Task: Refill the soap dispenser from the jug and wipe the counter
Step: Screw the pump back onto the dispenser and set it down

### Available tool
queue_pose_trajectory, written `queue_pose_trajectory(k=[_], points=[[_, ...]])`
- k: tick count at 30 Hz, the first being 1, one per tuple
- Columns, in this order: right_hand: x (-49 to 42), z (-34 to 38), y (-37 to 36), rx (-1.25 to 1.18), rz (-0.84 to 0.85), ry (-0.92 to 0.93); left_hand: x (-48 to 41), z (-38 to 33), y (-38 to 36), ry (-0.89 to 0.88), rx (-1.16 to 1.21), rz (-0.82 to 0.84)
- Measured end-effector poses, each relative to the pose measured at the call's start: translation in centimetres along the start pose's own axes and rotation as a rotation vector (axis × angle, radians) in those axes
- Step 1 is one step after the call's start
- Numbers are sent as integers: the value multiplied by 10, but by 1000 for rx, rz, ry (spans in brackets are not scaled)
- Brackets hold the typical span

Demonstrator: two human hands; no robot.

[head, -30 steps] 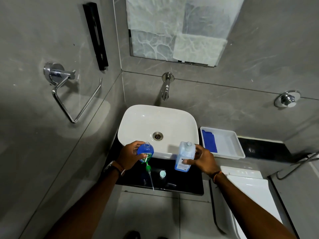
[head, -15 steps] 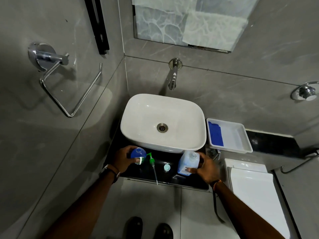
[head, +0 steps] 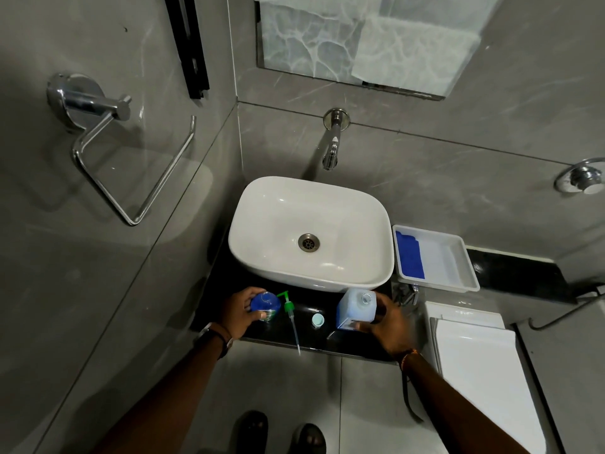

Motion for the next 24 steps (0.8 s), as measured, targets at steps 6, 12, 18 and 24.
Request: queue_pose_trajectory(k=[6, 12, 18, 24], points=[[29, -15, 17, 174, -247, -107, 2, 5, -2, 14, 36, 23], [63, -41, -59, 229, -13, -163, 2, 12, -6, 49, 83, 43], [19, 17, -142, 168, 52, -67, 0, 15, -3, 57, 93, 37], [-23, 56, -186, 460, 162, 26, 1, 23, 1, 57, 62, 45]])
Point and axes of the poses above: each hand's wrist, its own x-axis away from the middle knuckle, its own y-axis out of the back of the hand, z = x × y, the point moved 9 cm from there along -x, towards the middle knuckle, and after that the axes turned 9 degrees about -x, right-handed, at the moved point
